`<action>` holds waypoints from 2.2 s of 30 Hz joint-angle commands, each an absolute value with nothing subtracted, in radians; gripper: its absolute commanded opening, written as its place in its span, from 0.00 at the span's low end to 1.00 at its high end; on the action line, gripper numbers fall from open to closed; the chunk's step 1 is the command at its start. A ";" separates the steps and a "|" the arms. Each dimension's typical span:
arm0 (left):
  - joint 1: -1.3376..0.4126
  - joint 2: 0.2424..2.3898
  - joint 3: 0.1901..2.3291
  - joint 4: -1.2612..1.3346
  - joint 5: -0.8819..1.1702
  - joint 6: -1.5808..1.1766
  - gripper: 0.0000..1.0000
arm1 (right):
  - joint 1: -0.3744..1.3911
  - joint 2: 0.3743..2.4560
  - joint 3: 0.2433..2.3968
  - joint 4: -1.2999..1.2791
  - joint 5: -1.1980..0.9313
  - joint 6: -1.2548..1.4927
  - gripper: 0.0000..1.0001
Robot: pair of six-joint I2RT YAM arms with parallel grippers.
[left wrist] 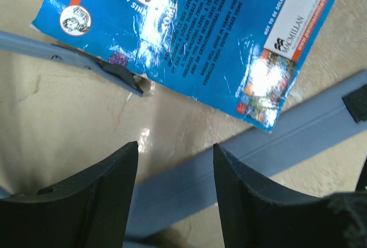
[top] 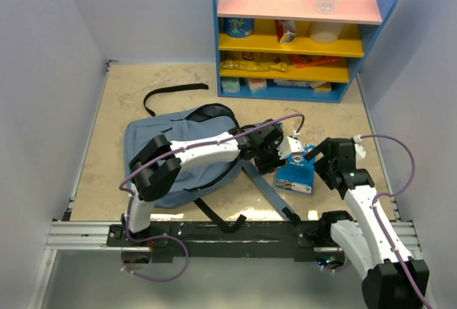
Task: Pack the student bag
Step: Pick up the book from the center of the board.
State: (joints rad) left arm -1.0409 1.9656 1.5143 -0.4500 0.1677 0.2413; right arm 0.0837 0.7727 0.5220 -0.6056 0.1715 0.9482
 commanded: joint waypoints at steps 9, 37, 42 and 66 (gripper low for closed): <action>-1.058 2.074 1.554 -0.261 0.068 0.178 0.56 | 0.078 0.876 0.440 -0.503 0.219 0.962 0.99; -0.988 2.244 1.571 -0.279 0.199 0.144 0.47 | 0.080 0.829 0.232 0.049 -0.288 1.072 0.95; -0.985 2.229 1.548 -0.270 0.196 0.140 0.45 | 0.080 0.735 0.184 0.189 -0.368 1.152 0.89; -0.962 2.201 1.494 -0.268 0.219 0.146 0.43 | 0.081 0.658 0.160 0.431 -0.407 1.219 0.83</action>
